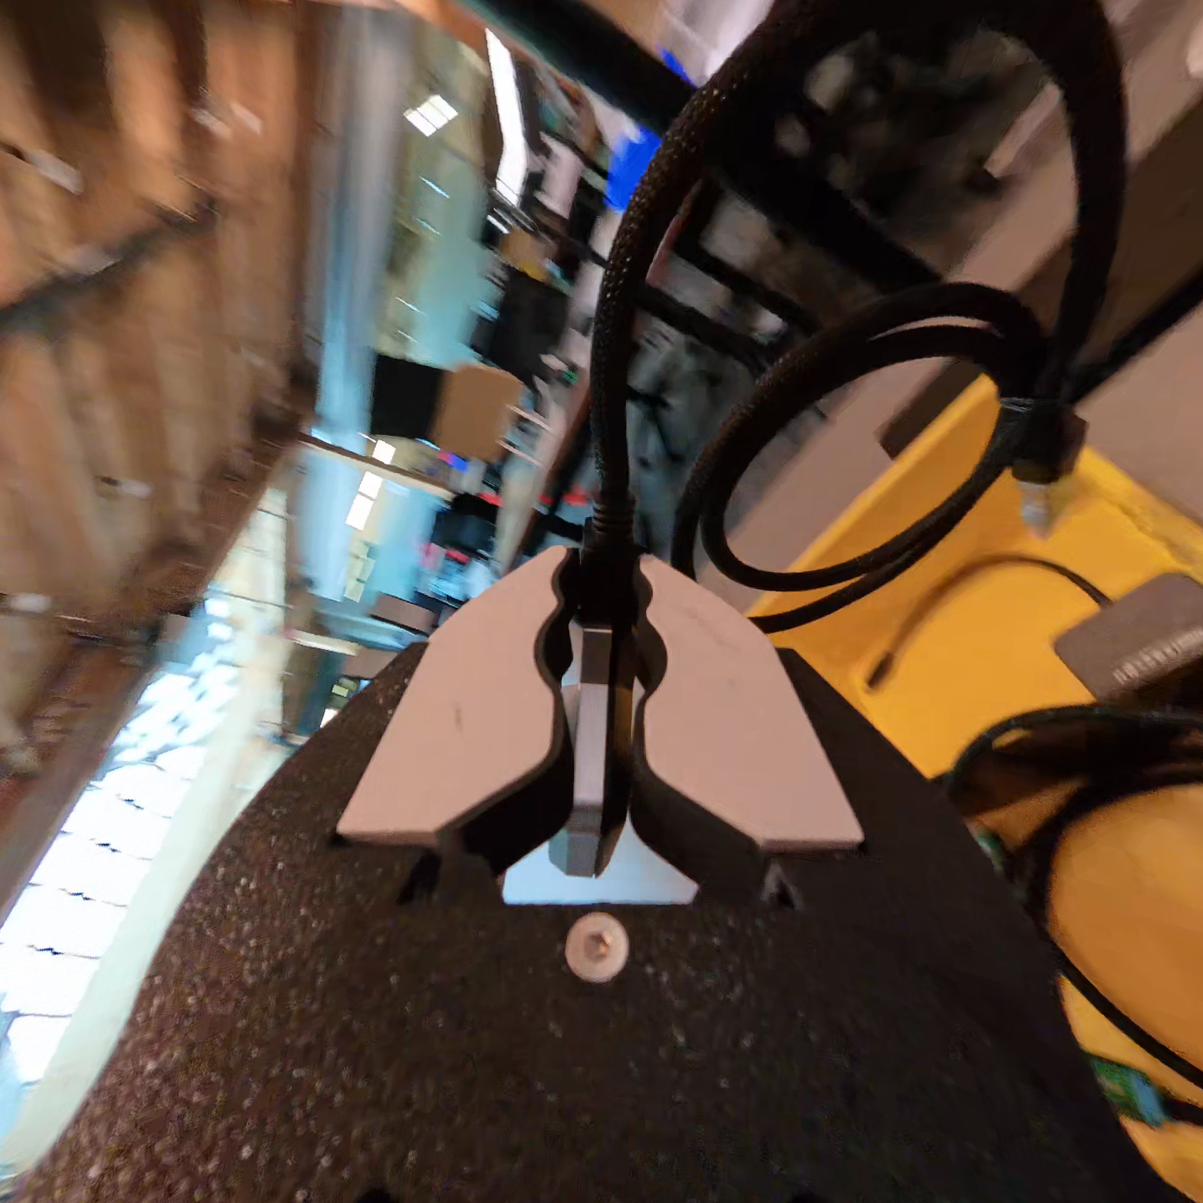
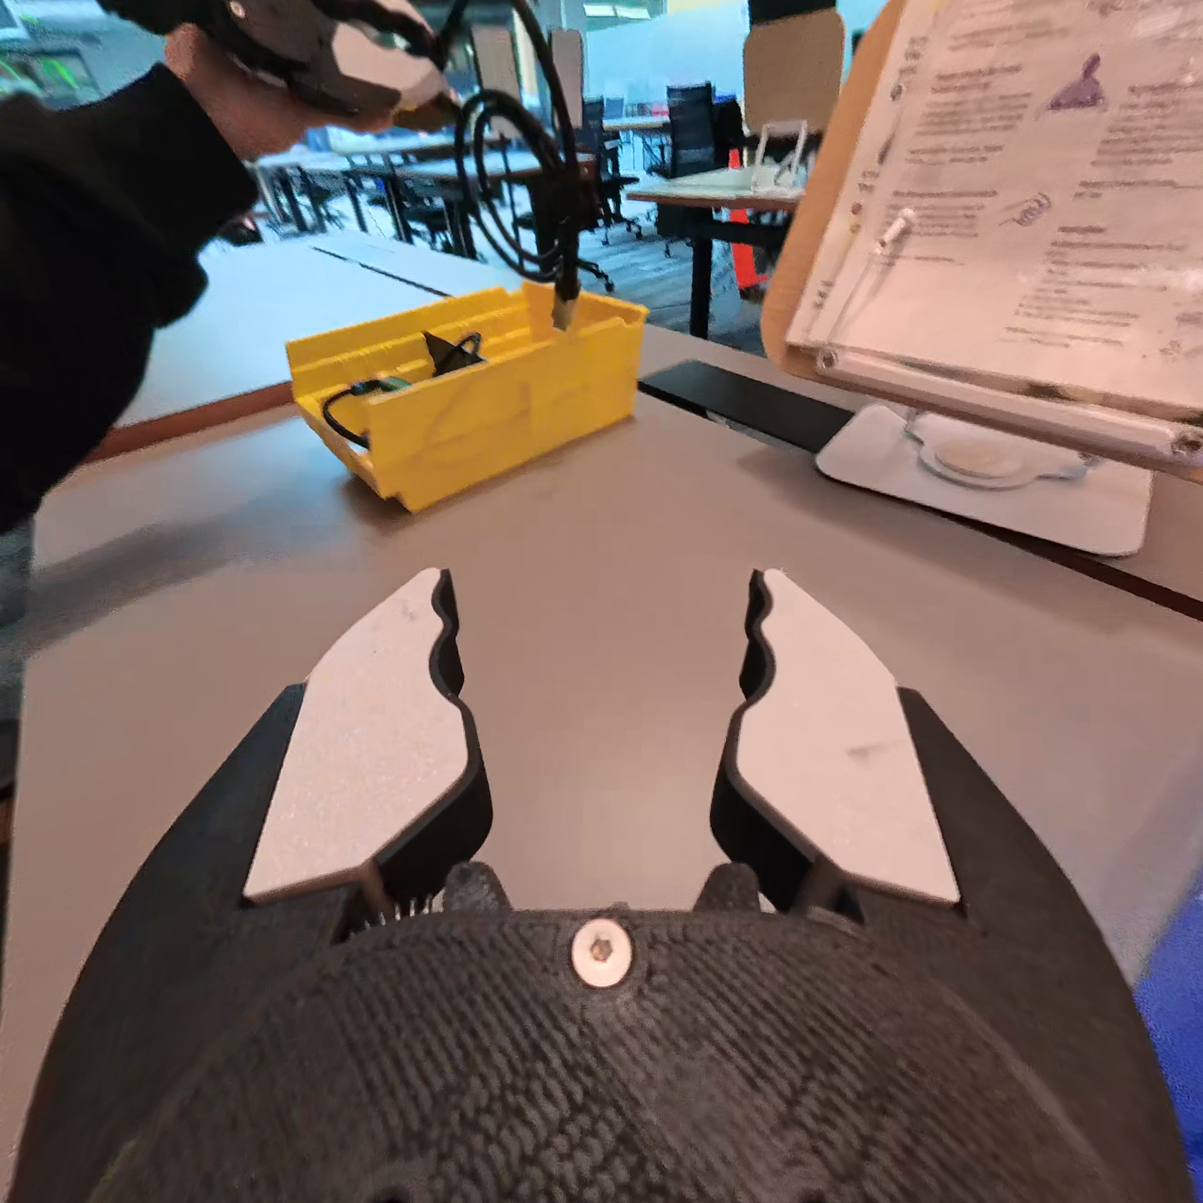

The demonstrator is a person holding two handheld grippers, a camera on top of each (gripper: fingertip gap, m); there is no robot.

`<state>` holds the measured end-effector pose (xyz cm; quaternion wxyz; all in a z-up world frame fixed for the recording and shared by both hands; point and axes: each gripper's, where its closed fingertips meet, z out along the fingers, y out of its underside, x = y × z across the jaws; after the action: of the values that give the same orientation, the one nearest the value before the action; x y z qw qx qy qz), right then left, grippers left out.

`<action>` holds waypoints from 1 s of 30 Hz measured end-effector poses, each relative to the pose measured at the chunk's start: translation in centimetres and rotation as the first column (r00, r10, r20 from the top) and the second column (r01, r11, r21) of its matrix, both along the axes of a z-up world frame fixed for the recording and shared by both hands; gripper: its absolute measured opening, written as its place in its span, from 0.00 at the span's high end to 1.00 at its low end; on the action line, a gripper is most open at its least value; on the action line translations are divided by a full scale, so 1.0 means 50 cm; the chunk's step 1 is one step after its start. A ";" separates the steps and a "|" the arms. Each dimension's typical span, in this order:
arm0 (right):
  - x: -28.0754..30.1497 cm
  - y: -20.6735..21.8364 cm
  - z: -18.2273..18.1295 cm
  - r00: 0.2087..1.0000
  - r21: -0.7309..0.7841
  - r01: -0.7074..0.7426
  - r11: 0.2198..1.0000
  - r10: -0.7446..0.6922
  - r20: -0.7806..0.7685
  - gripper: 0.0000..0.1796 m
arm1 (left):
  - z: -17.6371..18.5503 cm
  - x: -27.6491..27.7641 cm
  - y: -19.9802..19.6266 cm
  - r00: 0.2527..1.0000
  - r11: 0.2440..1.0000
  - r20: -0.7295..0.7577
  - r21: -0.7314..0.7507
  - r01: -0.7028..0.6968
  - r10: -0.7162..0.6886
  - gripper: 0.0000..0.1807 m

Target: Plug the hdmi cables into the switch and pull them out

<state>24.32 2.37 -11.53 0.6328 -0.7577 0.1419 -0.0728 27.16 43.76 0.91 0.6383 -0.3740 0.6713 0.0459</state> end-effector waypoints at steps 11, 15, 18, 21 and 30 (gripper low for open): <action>-0.086 0.045 0.210 0.985 0.269 -0.038 0.962 -0.009 0.169 0.64 | 0.060 -0.110 -0.508 0.864 0.815 0.230 0.503 0.288 -0.447 0.92; -0.091 0.051 0.157 0.975 0.189 -0.041 0.981 -0.002 0.221 0.68 | -0.070 -0.106 -0.626 0.824 0.772 0.192 0.509 0.381 -0.533 0.92; -0.091 0.057 0.097 0.975 0.129 -0.109 0.986 0.081 0.206 0.72 | -0.138 -0.093 -0.684 0.793 0.741 0.167 0.507 0.440 -0.585 0.92; -0.079 0.057 0.065 0.974 0.101 -0.154 0.983 0.134 0.182 0.82 | -0.171 -0.073 -0.698 0.785 0.740 0.173 0.499 0.451 -0.595 0.92; -0.013 0.054 0.033 0.929 0.062 -0.145 0.987 0.115 0.352 0.96 | -0.230 -0.044 -0.705 0.730 0.746 0.200 0.329 0.578 -0.654 0.92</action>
<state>23.68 5.08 -9.87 0.6838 -0.7123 -0.0195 -0.1571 24.95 8.51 -10.60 0.7526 -0.0489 0.6403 -0.1456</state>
